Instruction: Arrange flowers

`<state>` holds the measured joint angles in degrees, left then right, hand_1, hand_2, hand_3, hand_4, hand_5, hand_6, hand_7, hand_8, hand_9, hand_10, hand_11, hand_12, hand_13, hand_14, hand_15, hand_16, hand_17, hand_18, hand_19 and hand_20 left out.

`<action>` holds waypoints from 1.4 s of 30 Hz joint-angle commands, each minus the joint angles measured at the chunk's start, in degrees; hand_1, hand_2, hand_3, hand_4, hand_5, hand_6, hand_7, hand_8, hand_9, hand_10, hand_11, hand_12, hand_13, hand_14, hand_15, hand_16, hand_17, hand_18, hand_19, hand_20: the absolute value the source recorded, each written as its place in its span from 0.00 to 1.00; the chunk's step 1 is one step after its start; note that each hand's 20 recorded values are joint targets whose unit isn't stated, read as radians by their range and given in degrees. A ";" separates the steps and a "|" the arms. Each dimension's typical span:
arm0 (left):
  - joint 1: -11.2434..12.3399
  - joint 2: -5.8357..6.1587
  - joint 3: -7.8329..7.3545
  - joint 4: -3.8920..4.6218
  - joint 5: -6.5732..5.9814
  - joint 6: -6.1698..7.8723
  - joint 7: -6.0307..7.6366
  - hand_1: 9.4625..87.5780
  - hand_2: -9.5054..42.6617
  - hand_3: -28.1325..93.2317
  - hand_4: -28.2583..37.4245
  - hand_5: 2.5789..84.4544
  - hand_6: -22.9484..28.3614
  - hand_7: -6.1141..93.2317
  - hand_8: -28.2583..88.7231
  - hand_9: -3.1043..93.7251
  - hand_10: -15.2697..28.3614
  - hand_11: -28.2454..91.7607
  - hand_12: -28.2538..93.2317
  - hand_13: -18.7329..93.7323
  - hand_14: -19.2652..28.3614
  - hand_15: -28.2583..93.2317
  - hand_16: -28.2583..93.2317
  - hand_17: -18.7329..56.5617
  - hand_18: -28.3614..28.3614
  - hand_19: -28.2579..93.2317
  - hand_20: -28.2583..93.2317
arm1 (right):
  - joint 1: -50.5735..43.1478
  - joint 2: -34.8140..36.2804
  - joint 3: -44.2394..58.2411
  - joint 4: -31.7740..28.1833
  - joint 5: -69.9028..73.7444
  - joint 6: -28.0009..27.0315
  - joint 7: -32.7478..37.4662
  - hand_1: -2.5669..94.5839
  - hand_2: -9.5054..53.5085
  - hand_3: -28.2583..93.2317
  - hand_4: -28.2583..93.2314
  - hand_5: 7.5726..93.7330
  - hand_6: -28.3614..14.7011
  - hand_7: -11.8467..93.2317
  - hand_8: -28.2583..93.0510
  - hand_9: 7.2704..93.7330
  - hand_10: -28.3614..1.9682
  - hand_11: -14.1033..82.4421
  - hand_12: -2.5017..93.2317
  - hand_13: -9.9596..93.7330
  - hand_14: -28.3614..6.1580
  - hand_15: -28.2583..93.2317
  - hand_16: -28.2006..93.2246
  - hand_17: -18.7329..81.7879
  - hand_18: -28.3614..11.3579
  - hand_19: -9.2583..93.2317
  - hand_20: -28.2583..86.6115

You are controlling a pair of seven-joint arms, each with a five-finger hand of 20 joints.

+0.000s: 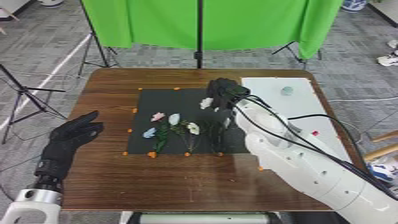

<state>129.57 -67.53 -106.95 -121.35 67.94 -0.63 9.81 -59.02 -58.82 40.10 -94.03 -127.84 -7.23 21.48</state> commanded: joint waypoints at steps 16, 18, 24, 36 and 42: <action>0.40 -0.17 -0.16 0.33 0.62 -1.30 -0.62 0.40 0.08 0.79 0.37 0.50 0.56 0.15 0.19 0.51 0.65 0.39 0.34 0.51 0.76 0.38 0.22 0.39 0.72 0.32 0.39 | -0.08 2.13 2.83 -3.07 2.98 -10.16 -1.14 0.50 0.00 0.80 0.07 0.62 0.66 0.34 0.18 0.65 0.45 0.34 0.28 0.83 0.66 0.84 0.49 0.73 0.31 1.00 0.76; 0.51 -0.24 -0.31 0.22 0.62 -1.26 -0.59 0.40 0.08 0.79 0.37 0.50 0.56 0.15 0.19 0.51 0.65 0.39 0.34 0.51 0.76 0.38 0.22 0.39 0.72 0.32 0.39 | -0.20 2.36 3.45 -3.61 4.07 -11.18 -0.92 0.49 0.00 0.80 0.07 0.61 0.66 0.34 0.16 0.64 0.45 0.34 0.28 0.83 0.65 0.84 0.49 0.72 0.31 1.00 0.76; 0.74 -0.29 -0.35 0.14 0.54 -1.20 -0.63 0.40 0.08 0.79 0.36 0.50 0.56 0.15 0.19 0.51 0.65 0.38 0.34 0.51 0.76 0.38 0.22 0.39 0.72 0.32 0.39 | 0.25 2.65 4.70 -4.47 4.67 -15.97 -1.13 0.47 0.00 0.79 0.07 0.59 0.65 0.32 0.15 0.62 0.43 0.32 0.28 0.82 0.62 0.84 0.49 0.71 0.29 1.00 0.76; 0.96 -0.51 -0.44 -0.05 0.59 -0.95 -0.62 0.39 0.08 0.79 0.36 0.50 0.56 0.15 0.19 0.51 0.65 0.38 0.34 0.51 0.76 0.38 0.22 0.38 0.72 0.32 0.39 | 1.15 5.14 8.42 -0.24 5.11 3.09 4.64 0.40 0.00 0.78 0.09 0.58 0.63 0.29 0.16 0.61 0.40 0.31 0.28 0.81 0.56 0.80 0.48 0.68 0.25 1.00 0.72; 0.81 -0.60 -0.25 0.09 0.61 -1.04 -0.61 0.39 0.08 0.79 0.36 0.50 0.56 0.15 0.19 0.51 0.65 0.38 0.34 0.51 0.76 0.38 0.22 0.38 0.72 0.32 0.39 | 4.86 3.47 9.40 9.45 4.18 3.79 11.41 0.36 0.00 0.78 0.10 0.52 0.59 0.25 0.17 0.56 0.34 0.25 0.25 0.84 0.58 0.79 0.47 0.71 0.26 1.00 0.70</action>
<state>129.81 -67.59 -107.28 -121.43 68.20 -1.20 9.68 -58.49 -55.19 46.57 -94.01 -121.69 -3.58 26.58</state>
